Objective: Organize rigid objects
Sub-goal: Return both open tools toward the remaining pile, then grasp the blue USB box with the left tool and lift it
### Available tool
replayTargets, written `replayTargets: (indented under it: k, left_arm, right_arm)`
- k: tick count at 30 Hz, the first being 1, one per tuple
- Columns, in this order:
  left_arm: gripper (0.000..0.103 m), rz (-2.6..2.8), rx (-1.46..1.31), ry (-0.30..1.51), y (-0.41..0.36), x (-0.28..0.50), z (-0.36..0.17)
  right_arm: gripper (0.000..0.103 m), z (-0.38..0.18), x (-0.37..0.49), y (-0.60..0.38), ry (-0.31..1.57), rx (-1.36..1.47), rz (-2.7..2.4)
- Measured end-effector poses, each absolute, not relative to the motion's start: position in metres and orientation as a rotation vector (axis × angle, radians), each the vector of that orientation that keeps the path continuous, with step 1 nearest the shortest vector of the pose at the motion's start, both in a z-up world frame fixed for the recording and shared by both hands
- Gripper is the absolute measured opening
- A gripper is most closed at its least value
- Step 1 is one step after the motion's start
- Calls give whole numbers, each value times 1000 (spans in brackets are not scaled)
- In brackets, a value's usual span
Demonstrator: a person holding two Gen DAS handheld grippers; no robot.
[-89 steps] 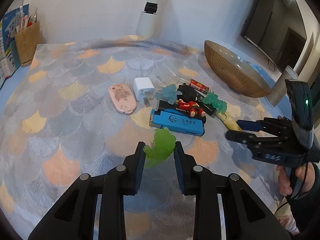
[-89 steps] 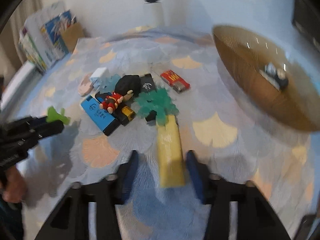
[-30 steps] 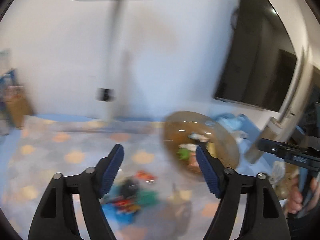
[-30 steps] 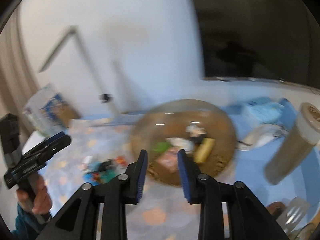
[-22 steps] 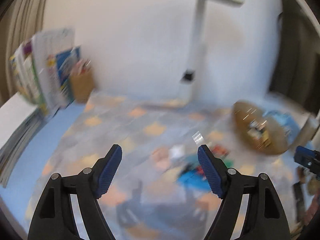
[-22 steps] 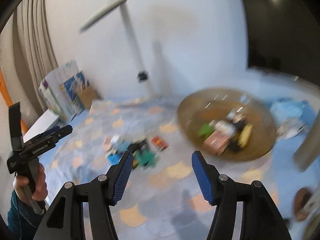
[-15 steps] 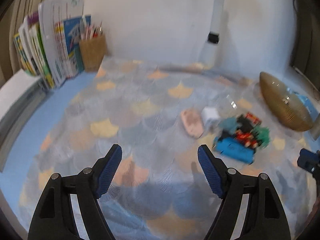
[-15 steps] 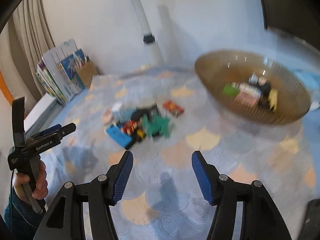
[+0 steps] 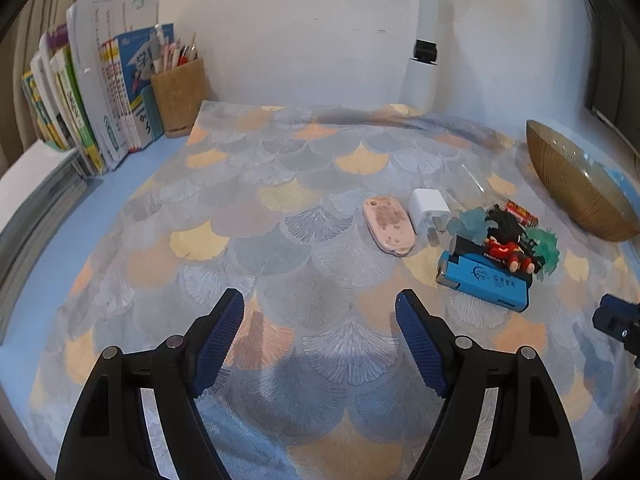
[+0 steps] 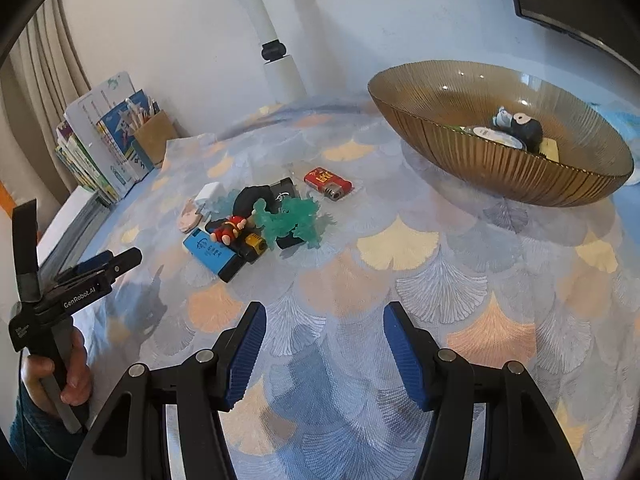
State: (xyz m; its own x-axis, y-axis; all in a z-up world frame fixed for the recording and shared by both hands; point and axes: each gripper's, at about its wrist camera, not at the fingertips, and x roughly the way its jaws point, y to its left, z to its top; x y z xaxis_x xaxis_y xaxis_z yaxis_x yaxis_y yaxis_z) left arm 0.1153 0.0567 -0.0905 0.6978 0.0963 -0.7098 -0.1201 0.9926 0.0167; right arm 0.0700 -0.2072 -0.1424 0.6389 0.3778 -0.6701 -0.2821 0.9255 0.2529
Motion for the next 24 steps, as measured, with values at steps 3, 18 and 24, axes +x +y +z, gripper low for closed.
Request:
replayTargets:
  k: [3, 18, 24]
  left_arm:
    - [77, 108, -16, 794, 55, 117, -90]
    - [79, -68, 147, 868, -52, 142, -97]
    - [79, -97, 107, 903, -49, 151, -98]
  right_arm:
    - [59, -142, 71, -202, 812, 107, 382]
    - [59, -121, 131, -177, 929, 98, 450]
    - [59, -126, 143, -157, 936, 81, 465]
